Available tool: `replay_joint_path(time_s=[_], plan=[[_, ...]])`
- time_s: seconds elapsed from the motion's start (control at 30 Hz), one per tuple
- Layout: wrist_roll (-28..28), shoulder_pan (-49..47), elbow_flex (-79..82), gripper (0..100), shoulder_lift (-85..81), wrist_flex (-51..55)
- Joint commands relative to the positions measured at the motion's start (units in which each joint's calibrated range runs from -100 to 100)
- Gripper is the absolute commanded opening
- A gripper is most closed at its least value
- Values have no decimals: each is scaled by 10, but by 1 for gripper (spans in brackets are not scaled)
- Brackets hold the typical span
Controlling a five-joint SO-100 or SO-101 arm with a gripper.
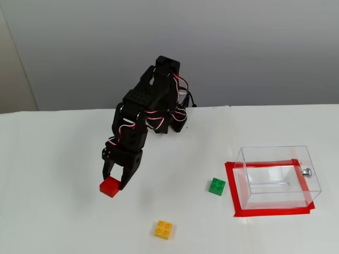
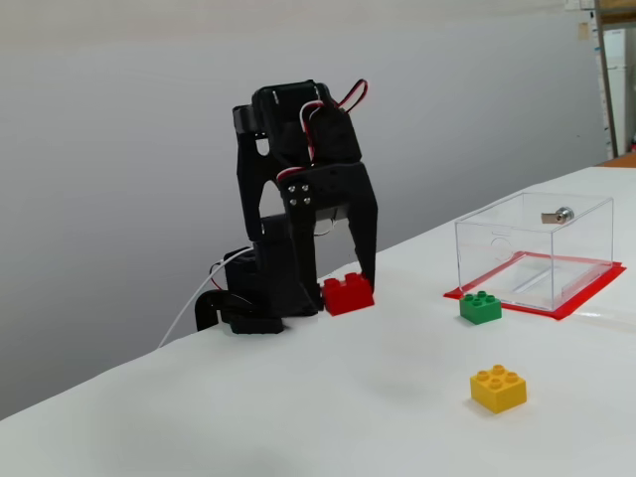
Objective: Pick the red lego brick and place it into the transparent box
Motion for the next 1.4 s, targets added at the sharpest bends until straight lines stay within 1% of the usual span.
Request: replay_joint_path(time_s=[0.0, 0.27, 0.47, 0.77, 1.37], plan=[[3, -31, -16, 3, -56, 13], [5, -144, -16, 3, -130, 37], [41, -261, -16, 3, -151, 82], [82, -424, -15, 3, -167, 84], [81, -672, -16, 3, -157, 76]])
